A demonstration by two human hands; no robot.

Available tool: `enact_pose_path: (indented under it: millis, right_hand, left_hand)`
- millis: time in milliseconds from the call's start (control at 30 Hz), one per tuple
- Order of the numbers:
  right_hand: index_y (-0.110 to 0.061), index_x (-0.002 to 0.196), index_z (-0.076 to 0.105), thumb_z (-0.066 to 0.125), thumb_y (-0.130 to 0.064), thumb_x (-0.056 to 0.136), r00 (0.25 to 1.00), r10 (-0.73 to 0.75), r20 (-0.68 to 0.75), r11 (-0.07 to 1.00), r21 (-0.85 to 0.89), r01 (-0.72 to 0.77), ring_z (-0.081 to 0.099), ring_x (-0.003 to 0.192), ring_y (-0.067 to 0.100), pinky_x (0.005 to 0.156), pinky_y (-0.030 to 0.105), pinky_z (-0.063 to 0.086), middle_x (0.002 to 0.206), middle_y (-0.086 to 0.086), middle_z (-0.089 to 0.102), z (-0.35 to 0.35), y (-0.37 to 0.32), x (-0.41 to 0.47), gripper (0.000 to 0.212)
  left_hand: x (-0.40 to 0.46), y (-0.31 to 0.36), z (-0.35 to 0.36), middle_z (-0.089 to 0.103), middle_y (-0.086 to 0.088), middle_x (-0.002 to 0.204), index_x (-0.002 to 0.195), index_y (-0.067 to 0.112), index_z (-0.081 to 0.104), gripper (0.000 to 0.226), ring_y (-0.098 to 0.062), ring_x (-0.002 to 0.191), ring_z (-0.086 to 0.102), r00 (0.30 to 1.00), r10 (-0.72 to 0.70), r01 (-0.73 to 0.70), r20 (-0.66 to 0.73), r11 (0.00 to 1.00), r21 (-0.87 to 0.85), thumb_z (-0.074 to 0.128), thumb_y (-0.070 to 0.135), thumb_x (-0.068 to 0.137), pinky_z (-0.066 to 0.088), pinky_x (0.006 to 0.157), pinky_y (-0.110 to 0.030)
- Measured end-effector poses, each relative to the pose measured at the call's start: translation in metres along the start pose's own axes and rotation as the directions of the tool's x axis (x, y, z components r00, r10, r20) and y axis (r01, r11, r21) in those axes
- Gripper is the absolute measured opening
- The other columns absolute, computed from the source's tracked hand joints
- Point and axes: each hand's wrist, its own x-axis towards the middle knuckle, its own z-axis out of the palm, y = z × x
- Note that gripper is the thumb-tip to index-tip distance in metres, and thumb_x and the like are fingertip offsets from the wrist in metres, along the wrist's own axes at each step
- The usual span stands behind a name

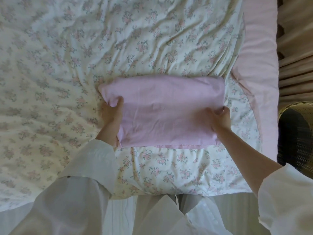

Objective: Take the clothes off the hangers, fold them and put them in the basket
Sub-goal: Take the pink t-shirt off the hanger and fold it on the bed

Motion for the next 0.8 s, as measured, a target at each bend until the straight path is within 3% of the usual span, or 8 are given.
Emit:
enact_pose_path:
  millis: [67, 167, 300, 333, 400, 533, 633, 800]
  right_hand:
    - [-0.009, 0.105, 0.046, 0.063, -0.035, 0.085, 0.992, 0.092, 0.082, 0.996, 0.006, -0.093, 0.053, 0.103, 0.028, 0.078, 0.032, 0.039, 0.104, 0.005, 0.053, -0.004, 0.001, 0.0, 0.037]
    - [-0.012, 0.104, 0.048, 0.068, -0.043, 0.08, 0.962, 0.178, 0.208, 0.976, 0.087, -0.199, 0.051, 0.1, 0.023, 0.086, 0.034, 0.042, 0.107, 0.0, 0.056, -0.015, 0.0, 0.003, 0.044]
    - [-0.009, 0.114, 0.062, 0.073, -0.043, 0.074, 0.851, 0.187, 0.49, 0.908, 0.244, -0.34, 0.063, 0.106, 0.024, 0.097, 0.039, 0.047, 0.11, 0.004, 0.069, -0.019, -0.002, 0.001, 0.054]
    - [-0.01, 0.112, 0.063, 0.072, -0.042, 0.075, 0.829, 0.18, 0.529, 0.9, 0.251, -0.356, 0.065, 0.103, 0.024, 0.095, 0.04, 0.048, 0.108, 0.006, 0.071, -0.017, -0.004, -0.001, 0.05]
    - [-0.01, 0.11, 0.063, 0.071, -0.041, 0.076, 0.803, 0.178, 0.568, 0.884, 0.266, -0.384, 0.066, 0.099, 0.026, 0.092, 0.04, 0.05, 0.105, 0.009, 0.071, -0.014, -0.011, -0.006, 0.046]
    - [-0.008, 0.106, 0.061, 0.071, -0.03, 0.076, 0.784, 0.188, 0.592, 0.854, 0.296, -0.429, 0.065, 0.097, 0.026, 0.086, 0.039, 0.051, 0.101, 0.009, 0.071, -0.012, -0.022, -0.011, 0.039]
    - [-0.005, 0.105, 0.063, 0.069, -0.023, 0.076, 0.793, 0.185, 0.58, 0.868, 0.281, -0.408, 0.066, 0.096, 0.027, 0.086, 0.039, 0.051, 0.098, 0.01, 0.071, -0.013, -0.028, -0.014, 0.035]
    - [-0.002, 0.102, 0.063, 0.063, -0.009, 0.075, 0.918, 0.089, 0.387, 0.907, 0.35, -0.236, 0.064, 0.09, 0.028, 0.072, 0.033, 0.051, 0.093, 0.01, 0.069, -0.021, -0.041, -0.017, 0.028]
  left_hand:
    - [0.002, -0.006, -0.004, 0.053, -0.006, 0.127, 0.133, 0.008, 0.043, 0.075, -0.027, 0.115, 0.053, 0.997, -0.032, 0.033, 0.071, 0.999, -0.016, 0.064, 0.054, 0.077, 0.045, 0.094, -0.036]
    - [0.007, -0.011, -0.011, 0.055, -0.006, 0.121, 0.13, 0.007, 0.046, 0.073, -0.026, 0.111, 0.055, 0.985, -0.046, 0.058, 0.167, 0.996, -0.065, 0.071, 0.049, 0.075, 0.047, 0.096, -0.041]
    - [0.007, -0.013, -0.015, 0.064, -0.005, 0.101, 0.12, 0.007, 0.057, 0.056, -0.023, 0.083, 0.06, 0.961, 0.024, -0.008, 0.275, 0.998, -0.06, 0.071, 0.042, 0.077, 0.048, 0.064, -0.028]
    - [0.007, -0.015, -0.017, 0.066, -0.005, 0.097, 0.115, 0.008, 0.06, 0.054, -0.022, 0.079, 0.061, 0.951, 0.023, -0.001, 0.309, 0.997, -0.072, 0.073, 0.043, 0.075, 0.05, 0.064, -0.028]
    - [0.008, -0.018, -0.023, 0.07, -0.009, 0.107, 0.112, 0.011, 0.064, 0.058, -0.026, 0.093, 0.066, 0.903, 0.015, 0.055, 0.43, 0.987, -0.15, 0.077, 0.044, 0.066, 0.052, 0.086, -0.039]
    - [0.005, -0.018, -0.027, 0.069, -0.003, 0.112, 0.119, 0.01, 0.062, 0.073, -0.02, 0.105, 0.064, 0.811, 0.05, 0.087, 0.583, 0.975, -0.205, 0.082, 0.047, 0.059, 0.047, 0.091, -0.034]
    - [-0.006, -0.012, -0.022, 0.069, -0.004, 0.114, 0.12, 0.01, 0.062, 0.052, -0.02, 0.106, 0.064, 0.74, 0.049, 0.17, 0.671, 0.951, -0.257, 0.073, 0.037, 0.077, 0.047, 0.09, -0.033]
    - [-0.018, -0.005, -0.019, 0.071, -0.005, 0.108, 0.114, 0.009, 0.065, 0.045, -0.023, 0.104, 0.064, 0.722, 0.003, 0.264, 0.692, 0.923, -0.28, 0.074, 0.025, 0.073, 0.048, 0.089, -0.033]
